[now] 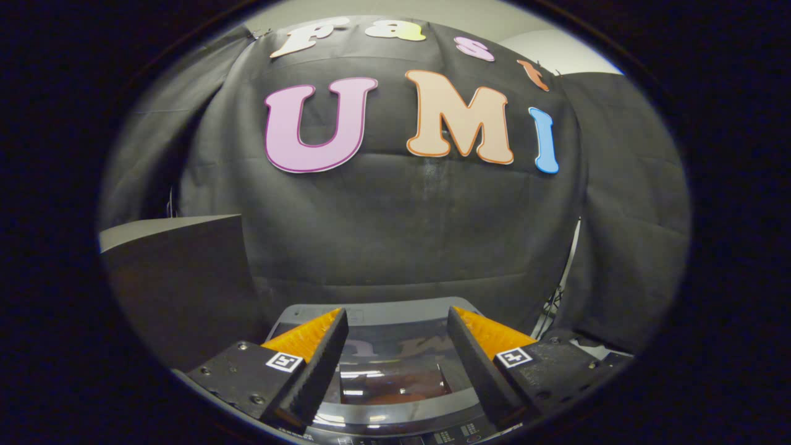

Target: Put the clothes into the washing machine and then close the washing machine lid.

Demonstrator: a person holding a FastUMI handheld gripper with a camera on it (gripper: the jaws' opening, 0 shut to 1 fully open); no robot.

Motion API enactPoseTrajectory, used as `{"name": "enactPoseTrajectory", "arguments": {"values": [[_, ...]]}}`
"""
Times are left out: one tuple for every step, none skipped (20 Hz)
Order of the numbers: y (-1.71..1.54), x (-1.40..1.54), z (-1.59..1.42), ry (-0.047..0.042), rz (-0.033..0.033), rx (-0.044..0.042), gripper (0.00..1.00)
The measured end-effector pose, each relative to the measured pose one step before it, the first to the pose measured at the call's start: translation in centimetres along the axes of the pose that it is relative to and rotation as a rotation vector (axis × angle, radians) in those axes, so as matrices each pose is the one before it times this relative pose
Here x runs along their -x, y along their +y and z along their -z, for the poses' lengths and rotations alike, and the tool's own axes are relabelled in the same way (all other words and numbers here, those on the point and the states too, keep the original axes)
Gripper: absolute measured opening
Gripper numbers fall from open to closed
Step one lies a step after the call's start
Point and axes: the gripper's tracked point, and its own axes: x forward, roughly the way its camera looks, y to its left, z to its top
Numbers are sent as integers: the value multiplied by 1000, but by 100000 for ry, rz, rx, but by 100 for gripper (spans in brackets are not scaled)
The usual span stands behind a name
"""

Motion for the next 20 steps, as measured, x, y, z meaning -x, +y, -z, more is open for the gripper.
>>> {"name": "enactPoseTrajectory", "arguments": {"values": [[-186, 500, 46, 434, 167, -583, 98], [-16, 346, -143, -221, -100, -804, 98], [-140, 365, -222, -292, 20, -18, 98], [-115, 376, -74, -52, 389, 304, 98], [-82, 381, 31, 306, 184, 161, 98], [-27, 268, 316, 604, 94, 15, 98], [52, 453, 137, 383, -244, -76, 98], [-7, 352, 135, 67, -259, 448, 98], [-59, 383, 68, -357, -65, 422, 98], [-167, 374, 204, -51, 220, 78, 98], [-211, 347, 240, 351, 311, -248, 98], [-63, 393, 305, 426, 132, -397, 98], [-45, 378, 272, 432, -177, -377, 98], [98, 192, 269, 776, -506, -331, 98], [69, 499, 215, 581, -817, -292, 98], [-47, 461, 142, 122, -203, 15, 98], [-153, 379, 92, -94, 208, 528, 98], [-141, 306, 303, 517, 329, 639, 98], [-17, 613, 299, 1041, 512, -205, 98], [227, 746, 445, 1172, -975, 362, 98]]}}
